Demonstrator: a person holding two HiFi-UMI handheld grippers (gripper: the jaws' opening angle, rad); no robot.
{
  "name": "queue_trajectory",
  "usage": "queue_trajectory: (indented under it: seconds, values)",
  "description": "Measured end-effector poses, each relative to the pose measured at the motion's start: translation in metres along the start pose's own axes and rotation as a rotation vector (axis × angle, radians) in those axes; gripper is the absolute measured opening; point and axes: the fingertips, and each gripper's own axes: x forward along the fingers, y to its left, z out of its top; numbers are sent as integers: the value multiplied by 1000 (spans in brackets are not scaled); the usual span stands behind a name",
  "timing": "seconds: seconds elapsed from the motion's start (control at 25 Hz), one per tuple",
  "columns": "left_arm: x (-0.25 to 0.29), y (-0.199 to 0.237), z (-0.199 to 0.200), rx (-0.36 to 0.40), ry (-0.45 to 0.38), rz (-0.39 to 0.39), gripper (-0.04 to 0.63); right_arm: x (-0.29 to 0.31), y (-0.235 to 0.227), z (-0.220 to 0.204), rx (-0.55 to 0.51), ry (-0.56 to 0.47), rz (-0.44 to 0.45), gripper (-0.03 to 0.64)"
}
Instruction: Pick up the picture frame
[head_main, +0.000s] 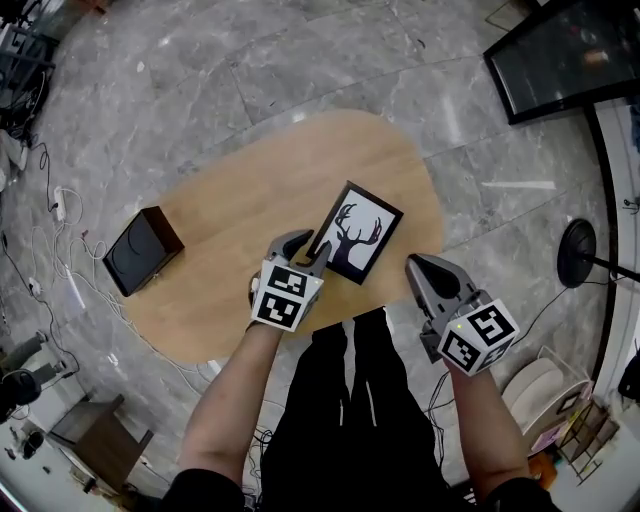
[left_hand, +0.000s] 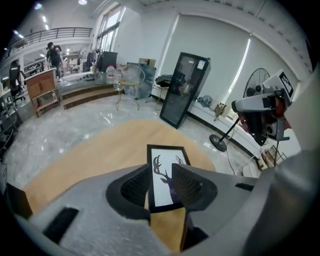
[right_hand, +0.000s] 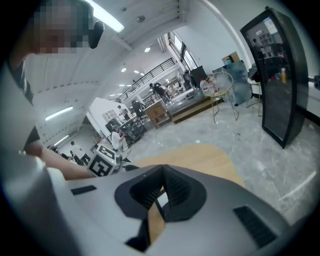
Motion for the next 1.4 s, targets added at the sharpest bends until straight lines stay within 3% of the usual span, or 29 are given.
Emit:
queue_trajectory:
  seconds: [0.24, 0.44, 0.6, 0.92, 1.4]
  values:
    - [40, 23, -47, -48, 75, 11, 197, 26, -8, -34, 22, 33, 12, 6]
    - [64, 28, -73, -39, 126, 13, 199, 37, -11, -57, 36, 59, 21, 6]
    - [75, 31, -77, 0, 156, 23, 134, 38, -12, -61, 48, 60, 17, 6]
    - [91, 24, -85, 31, 247, 3, 119, 34, -15, -66, 57, 61, 5, 6]
    - [94, 26, -80, 14, 289, -21, 91, 21, -19, -67, 68, 54, -15, 6]
